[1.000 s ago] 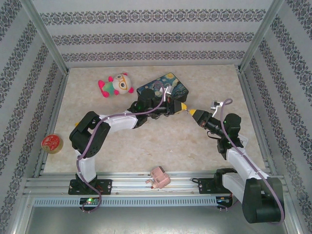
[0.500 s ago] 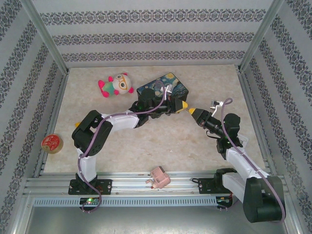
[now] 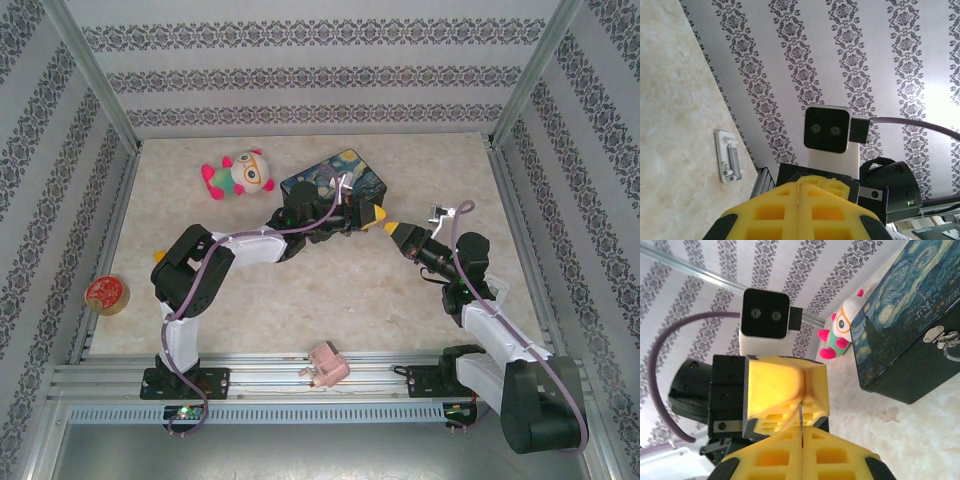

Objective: Unlock the padlock with the key

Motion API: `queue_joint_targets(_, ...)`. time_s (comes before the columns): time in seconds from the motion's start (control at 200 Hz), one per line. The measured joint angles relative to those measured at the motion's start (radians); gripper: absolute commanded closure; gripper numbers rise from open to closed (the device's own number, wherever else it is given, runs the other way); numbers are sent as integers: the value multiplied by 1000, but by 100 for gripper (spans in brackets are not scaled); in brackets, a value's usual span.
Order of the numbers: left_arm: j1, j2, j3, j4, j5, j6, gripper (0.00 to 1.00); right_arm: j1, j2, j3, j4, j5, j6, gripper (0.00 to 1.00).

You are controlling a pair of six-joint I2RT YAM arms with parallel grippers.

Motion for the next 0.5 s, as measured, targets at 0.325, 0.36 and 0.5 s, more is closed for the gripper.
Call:
queue_joint_targets(0.325, 2, 0, -2, 3, -18, -5, 55, 0, -3, 0, -1, 26, -3, 100)
queue_joint_targets(0.36, 3, 0, -5, 3, -21, -7, 49, 0, -5, 0, -6, 28, -8, 100)
queue_joint_targets(0.5, 11, -8, -33, 3, -55, -4, 22, -11, -27, 0, -74, 34, -40, 100)
